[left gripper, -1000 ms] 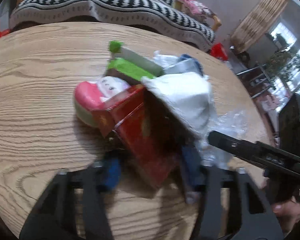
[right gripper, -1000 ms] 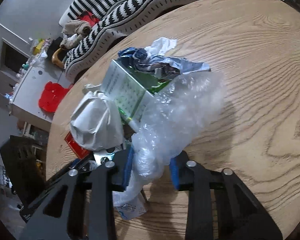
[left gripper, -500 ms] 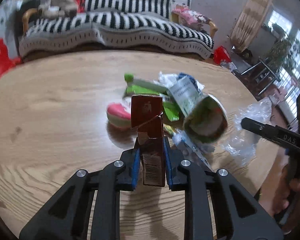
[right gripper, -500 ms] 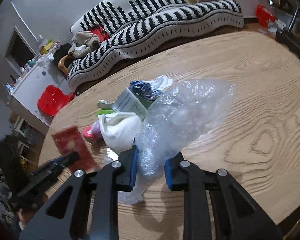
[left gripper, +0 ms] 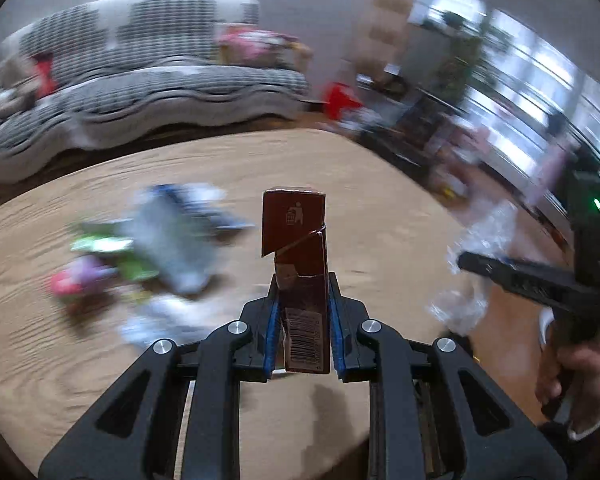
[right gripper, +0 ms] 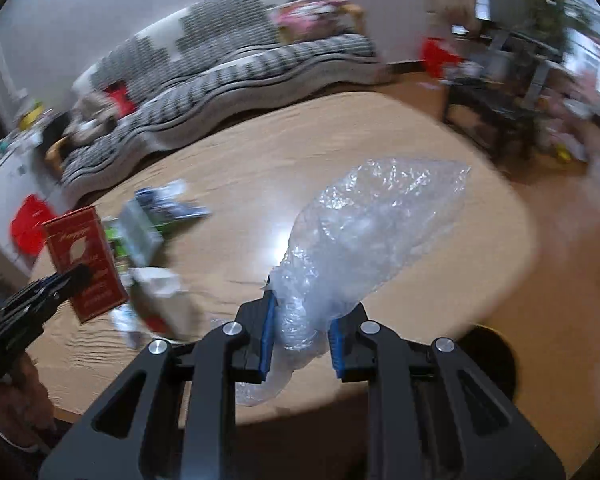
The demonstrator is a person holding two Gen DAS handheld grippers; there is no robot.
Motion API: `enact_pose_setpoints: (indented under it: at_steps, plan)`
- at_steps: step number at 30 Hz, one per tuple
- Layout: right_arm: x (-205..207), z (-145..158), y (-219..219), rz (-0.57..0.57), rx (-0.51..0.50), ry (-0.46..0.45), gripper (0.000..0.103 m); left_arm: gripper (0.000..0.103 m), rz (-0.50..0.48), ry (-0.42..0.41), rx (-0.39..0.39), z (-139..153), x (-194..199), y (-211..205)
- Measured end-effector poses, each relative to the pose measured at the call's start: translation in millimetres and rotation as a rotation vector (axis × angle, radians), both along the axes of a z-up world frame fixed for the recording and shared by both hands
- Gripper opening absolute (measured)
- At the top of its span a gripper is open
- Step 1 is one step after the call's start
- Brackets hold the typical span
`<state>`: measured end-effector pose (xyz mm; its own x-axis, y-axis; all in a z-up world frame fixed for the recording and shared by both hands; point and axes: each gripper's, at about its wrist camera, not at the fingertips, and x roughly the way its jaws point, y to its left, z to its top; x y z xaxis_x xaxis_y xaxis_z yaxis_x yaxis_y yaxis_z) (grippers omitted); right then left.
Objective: Collect trash
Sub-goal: 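Carry both items over the bin and open both tools to drop them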
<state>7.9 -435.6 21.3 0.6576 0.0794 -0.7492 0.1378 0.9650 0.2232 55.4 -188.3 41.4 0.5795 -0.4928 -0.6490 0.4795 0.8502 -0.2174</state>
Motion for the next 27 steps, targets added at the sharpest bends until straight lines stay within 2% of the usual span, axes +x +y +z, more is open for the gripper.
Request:
enact_pose_setpoints:
  at_steps: [3,6,11,17,27]
  plan:
    - [-36,-6,-50,-0.126,-0.034,0.024,0.023,0.02,-0.156,0.014,0.003,-8,-16,-61]
    - [-61,-29,-92,-0.222,-0.027,0.11,0.023,0.02,-0.32,0.091,0.008,-31,-34,-125]
    - [-81,-63,-137,-0.297,0.0,0.208,0.023,0.02,-0.482,0.214,0.061,-75,-52,-196]
    - [-89,-102,-171,-0.311,0.055,0.332,0.023,0.02,-0.524,0.341,0.12,-121,-43,-239]
    - [-85,-109,-173,-0.296,0.073,0.364,0.023,0.02,-0.53,0.351,0.131,-130,-37,-263]
